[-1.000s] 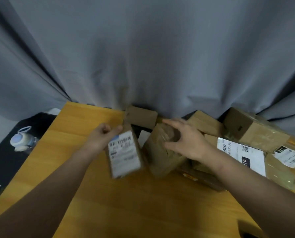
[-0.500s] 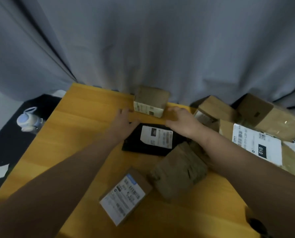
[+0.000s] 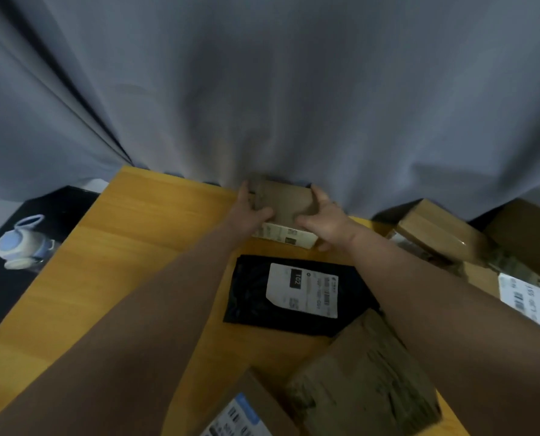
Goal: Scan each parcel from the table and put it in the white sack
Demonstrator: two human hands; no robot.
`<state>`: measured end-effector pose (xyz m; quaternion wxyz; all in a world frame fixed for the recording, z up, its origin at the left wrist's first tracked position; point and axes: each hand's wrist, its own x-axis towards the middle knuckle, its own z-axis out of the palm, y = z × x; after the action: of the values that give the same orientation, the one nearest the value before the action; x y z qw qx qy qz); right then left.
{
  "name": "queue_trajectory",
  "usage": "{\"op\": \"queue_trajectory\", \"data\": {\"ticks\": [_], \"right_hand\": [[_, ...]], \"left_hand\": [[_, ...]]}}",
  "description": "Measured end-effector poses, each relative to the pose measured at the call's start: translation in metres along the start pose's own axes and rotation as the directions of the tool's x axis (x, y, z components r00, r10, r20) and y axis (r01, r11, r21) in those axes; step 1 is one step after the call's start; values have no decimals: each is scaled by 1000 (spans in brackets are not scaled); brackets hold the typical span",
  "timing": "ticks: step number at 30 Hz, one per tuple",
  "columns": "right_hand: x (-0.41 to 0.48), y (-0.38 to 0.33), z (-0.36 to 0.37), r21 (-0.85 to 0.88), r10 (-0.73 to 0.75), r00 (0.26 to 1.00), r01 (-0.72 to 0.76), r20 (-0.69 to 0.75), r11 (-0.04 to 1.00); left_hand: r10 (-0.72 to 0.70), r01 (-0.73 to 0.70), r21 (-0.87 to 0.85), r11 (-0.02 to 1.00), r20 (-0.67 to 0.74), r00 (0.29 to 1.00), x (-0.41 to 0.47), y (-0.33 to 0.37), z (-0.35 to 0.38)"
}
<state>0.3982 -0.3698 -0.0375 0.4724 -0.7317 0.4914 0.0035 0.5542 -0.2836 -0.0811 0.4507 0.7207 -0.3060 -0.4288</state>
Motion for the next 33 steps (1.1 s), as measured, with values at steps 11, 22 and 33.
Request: {"op": "queue_trajectory", "data": {"ticks": [11, 22, 33], "right_hand": [[-130, 19, 15, -517, 42, 922, 177, 384, 838], [-221, 84, -113, -349, -427, 768, 281, -476, 894], [-195, 150, -203, -135, 227, 816, -346, -532, 928]], "left_hand": [[-261, 201, 541, 817, 35, 965, -168, -27, 15], [86, -147, 598, 788, 129, 988, -206, 86, 120], [40, -535, 845, 4, 535, 844, -178, 131, 247]]}}
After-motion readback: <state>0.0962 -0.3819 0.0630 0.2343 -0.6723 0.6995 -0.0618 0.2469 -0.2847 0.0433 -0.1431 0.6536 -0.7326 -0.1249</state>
